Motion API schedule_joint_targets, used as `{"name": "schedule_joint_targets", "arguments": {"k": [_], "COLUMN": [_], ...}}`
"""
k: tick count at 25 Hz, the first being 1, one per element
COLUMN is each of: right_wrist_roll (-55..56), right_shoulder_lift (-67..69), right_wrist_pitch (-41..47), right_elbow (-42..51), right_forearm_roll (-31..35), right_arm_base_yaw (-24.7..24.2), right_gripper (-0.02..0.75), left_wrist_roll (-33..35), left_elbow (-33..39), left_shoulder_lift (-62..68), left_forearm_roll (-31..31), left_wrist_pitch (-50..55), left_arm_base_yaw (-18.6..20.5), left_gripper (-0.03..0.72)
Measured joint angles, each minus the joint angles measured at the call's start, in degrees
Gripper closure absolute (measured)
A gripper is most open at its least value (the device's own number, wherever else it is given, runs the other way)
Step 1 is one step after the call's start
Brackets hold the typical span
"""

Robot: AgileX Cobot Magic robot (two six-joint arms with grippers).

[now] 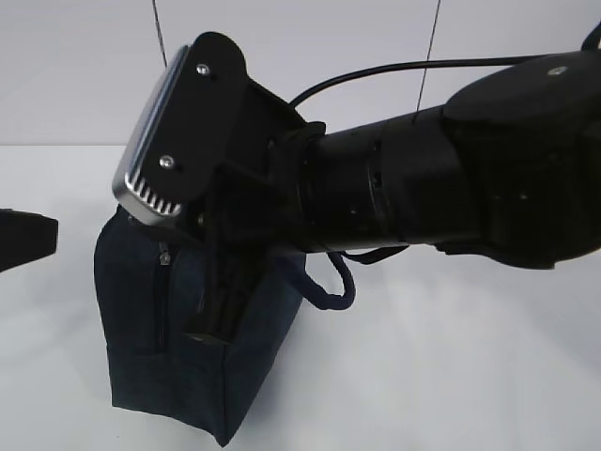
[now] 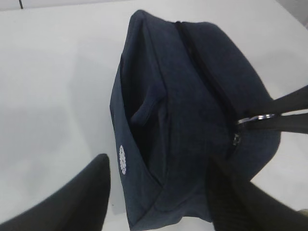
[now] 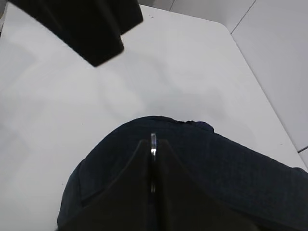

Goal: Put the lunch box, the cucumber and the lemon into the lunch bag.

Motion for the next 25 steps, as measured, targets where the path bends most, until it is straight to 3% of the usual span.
{"name": "schedule_joint_targets", "arguments": {"k": [12, 25], "right_wrist_roll": [-0.1, -0.2], "right_shoulder_lift": [0.0, 0.3], "right_wrist_pitch": [-1.0, -1.1], "right_elbow": [0.0, 0.0], "right_forearm_roll": [0.3, 0.5], "right_arm_base_yaw": [-0.3, -0.3], "right_gripper": [0.730, 0.730], "left_wrist_roll": [9.3, 9.8], "left_elbow": [0.0, 0.0], "left_shoulder_lift": [12.0, 17.6], "left_forearm_roll": [-6.5, -7.3], "left_wrist_pitch": [-6.8, -11.8], "left_arm_base_yaw": [0.0, 0.0], "left_gripper": [0.233, 0.315]}}
